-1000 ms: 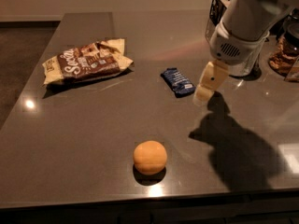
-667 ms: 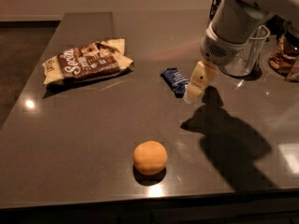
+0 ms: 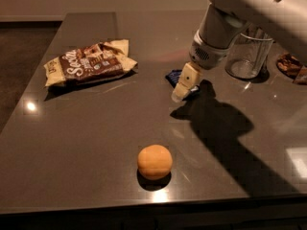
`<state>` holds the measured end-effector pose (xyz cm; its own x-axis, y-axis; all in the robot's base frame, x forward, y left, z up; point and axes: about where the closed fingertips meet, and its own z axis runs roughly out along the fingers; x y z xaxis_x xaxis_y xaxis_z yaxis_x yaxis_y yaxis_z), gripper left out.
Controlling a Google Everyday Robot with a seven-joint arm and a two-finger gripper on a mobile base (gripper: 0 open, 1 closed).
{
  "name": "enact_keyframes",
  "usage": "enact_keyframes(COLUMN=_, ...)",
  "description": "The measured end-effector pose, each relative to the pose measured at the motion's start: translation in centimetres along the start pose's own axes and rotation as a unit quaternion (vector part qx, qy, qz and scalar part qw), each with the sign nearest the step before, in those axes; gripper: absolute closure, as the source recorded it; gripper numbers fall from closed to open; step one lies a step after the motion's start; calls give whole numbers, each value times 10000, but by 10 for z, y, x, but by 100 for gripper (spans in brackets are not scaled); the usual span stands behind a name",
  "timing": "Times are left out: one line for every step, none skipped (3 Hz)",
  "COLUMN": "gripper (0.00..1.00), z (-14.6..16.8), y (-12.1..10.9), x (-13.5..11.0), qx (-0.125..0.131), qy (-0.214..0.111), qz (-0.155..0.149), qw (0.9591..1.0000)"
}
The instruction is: Move rxbar blueberry near orange
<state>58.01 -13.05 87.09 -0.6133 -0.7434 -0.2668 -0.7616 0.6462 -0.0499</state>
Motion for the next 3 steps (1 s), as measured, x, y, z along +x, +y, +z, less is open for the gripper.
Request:
enact_keyframes(gripper=0, z=17, y=-4, x=-15, qx=23, qy=22, qz=130, qw=9999)
enact_keyframes(gripper=18, z=32, y=-4, x=-26, qx=10, qy=114, qz=171, qw=9998)
enact_keyframes(gripper=41, z=39, y=-3, x=-34, qx=4, qy=216, qz=183, qw=9996)
